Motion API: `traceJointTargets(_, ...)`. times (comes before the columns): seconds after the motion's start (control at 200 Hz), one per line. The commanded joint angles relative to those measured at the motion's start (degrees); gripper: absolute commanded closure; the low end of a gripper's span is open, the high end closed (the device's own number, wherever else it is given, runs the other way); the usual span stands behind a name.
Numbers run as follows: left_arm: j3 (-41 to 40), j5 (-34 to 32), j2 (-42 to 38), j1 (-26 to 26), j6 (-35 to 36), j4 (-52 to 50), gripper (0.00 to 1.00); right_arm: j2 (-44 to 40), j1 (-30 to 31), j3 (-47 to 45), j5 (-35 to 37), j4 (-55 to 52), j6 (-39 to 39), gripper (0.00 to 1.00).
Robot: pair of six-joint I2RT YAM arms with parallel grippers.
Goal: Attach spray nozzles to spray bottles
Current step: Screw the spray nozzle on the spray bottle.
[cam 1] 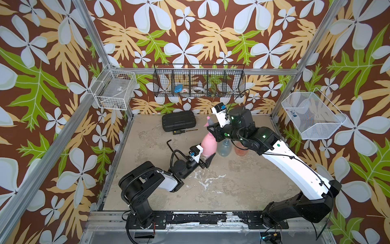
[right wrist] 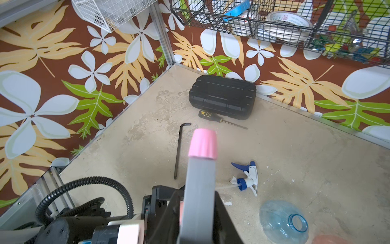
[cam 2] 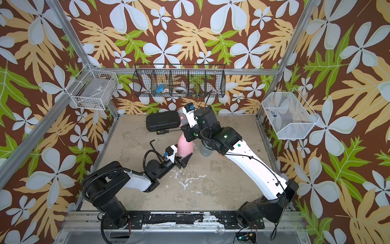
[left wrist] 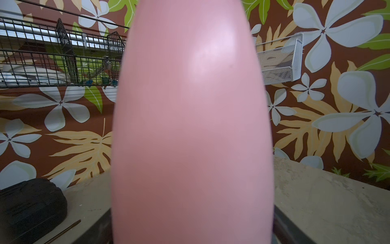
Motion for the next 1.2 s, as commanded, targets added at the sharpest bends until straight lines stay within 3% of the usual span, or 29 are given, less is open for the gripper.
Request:
traceJointTargets(0.0, -0.15, -0.11, 0.41, -0.3, -0.53, 18.89, 0.42, 0.91, -0.02, 1.49, -1.38, -3.52, -1.71, 0.96)
traceJointTargets(0.16, 0.02, -0.33, 0.51, -0.31, -0.52, 18.89, 0.42, 1.34, 0.0, 1.08, -1.42, -4.01, -1.84, 0.94)
traceJointTargets(0.656, -0.06, 0.5, 1.83, -0.29, -0.7, 18.79, 0.42, 0.07, -0.04, 3.53, -1.69, -5.17, -3.17, 0.67)
traceJointTargets(0.846, -0.15, 0.68, 1.94, -0.32, -0.87, 18.24, 0.42, -1.56, 0.03, 2.82, -2.74, -5.28, -3.73, 0.52)
traceJointTargets(1.196, -0.24, 0.24, 2.35, -0.29, -1.18, 16.44, 0.42, -7.41, -0.15, -1.29, -7.3, -3.35, -4.6, 0.38)
